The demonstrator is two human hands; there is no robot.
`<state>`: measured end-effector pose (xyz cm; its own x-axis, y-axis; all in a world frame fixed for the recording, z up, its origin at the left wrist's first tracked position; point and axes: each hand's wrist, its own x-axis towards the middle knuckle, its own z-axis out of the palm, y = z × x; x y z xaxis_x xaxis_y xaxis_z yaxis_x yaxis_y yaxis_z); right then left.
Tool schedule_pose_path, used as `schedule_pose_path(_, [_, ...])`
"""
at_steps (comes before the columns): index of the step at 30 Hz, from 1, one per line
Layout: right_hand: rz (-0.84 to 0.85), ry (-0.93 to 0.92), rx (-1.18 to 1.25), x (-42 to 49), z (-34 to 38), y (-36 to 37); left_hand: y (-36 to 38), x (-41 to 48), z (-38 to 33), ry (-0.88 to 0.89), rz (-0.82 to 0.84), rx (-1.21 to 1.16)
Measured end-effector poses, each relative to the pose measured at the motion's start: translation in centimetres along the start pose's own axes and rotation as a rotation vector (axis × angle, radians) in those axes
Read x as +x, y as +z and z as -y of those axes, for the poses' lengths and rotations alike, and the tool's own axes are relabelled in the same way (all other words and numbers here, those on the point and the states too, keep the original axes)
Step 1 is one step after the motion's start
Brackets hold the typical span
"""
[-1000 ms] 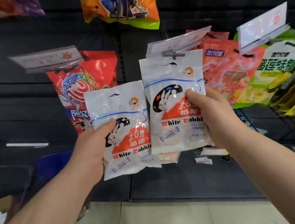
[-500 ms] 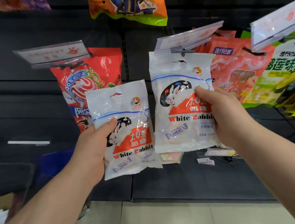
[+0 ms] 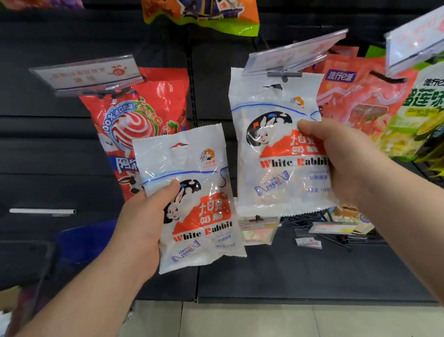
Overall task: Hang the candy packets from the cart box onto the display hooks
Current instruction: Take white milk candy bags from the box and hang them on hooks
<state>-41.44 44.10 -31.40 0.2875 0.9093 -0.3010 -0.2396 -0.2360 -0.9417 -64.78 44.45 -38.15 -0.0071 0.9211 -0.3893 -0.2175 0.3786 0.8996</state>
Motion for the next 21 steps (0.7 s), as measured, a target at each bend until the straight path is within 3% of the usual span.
schedule_pose_path(9, [-0.043,-0.139,-0.095,4.0,-0.7,0.4,0.1,0.2,-0.1,0.011,0.006,-0.027])
schedule_pose_path(21, [-0.044,-0.189,-0.265,8.2,-1.9,-0.1,3.2,0.6,0.5,0.053,0.127,-0.052])
